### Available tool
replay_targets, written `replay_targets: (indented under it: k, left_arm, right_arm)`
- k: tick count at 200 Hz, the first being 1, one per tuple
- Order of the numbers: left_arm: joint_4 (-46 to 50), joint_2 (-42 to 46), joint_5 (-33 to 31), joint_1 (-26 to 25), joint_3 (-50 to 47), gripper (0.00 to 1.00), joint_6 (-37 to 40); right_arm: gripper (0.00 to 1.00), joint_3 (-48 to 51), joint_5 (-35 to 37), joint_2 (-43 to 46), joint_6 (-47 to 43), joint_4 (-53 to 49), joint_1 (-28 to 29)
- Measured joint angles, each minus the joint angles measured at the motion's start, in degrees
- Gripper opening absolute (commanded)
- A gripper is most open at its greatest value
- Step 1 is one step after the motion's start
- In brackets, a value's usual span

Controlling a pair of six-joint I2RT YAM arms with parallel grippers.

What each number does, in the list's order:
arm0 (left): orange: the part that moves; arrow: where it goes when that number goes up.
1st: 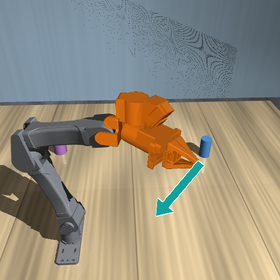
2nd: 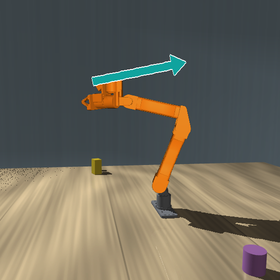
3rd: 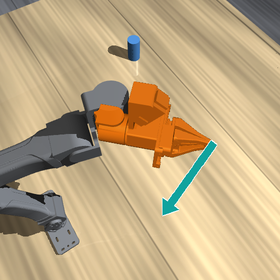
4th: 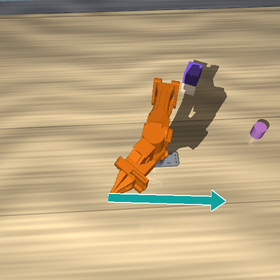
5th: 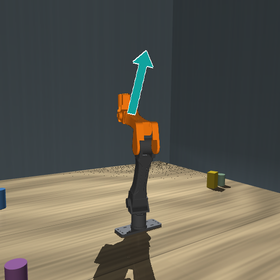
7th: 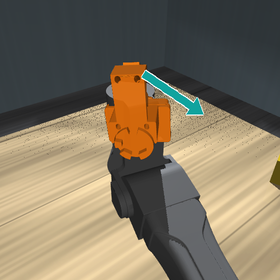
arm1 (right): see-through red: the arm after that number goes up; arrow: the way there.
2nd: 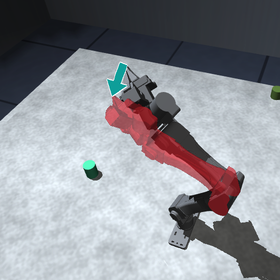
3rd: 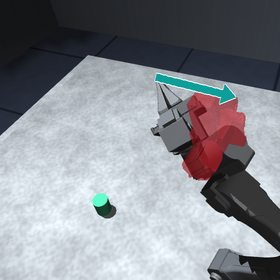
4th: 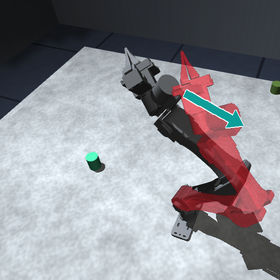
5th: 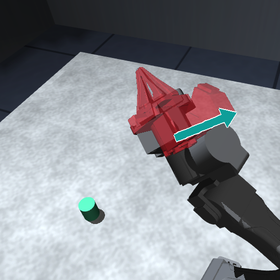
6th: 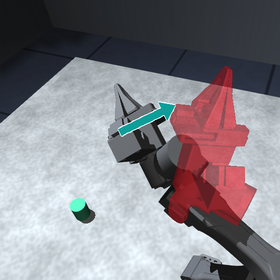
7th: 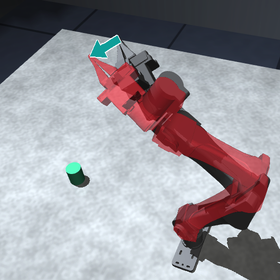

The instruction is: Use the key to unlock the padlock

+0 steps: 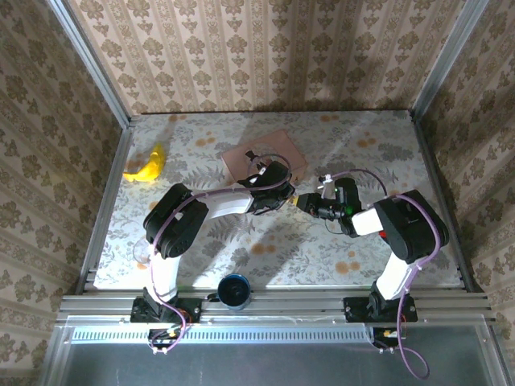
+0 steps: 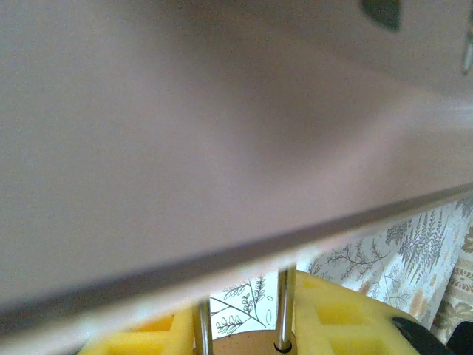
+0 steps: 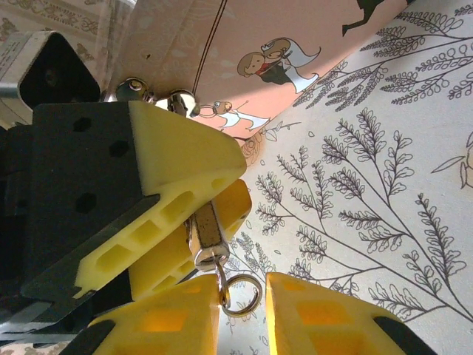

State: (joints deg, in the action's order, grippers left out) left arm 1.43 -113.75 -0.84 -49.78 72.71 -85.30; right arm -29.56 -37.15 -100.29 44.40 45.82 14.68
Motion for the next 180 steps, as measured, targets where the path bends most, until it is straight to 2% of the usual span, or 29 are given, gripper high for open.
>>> replay_targets:
  k: [22,51,180]
  left_arm:
    - [0.0,0.0,0.0,0.0,0.0,0.00,0.0]
    - [0.0,0.0,0.0,0.0,0.0,0.00,0.1]
    - [0.5,-0.2,-1.4,0.5,0.1,0.00,0.8]
  right_arm:
    - [0.09,-0.4,-0.2,-0.3,0.7,1.0,0.3]
    - [0.00,-0.6,-0.8,-0.3,1.0,1.3,0.4]
    - [0.00,-3.6,-3.0,-5.4,6.7,5.1,0.6]
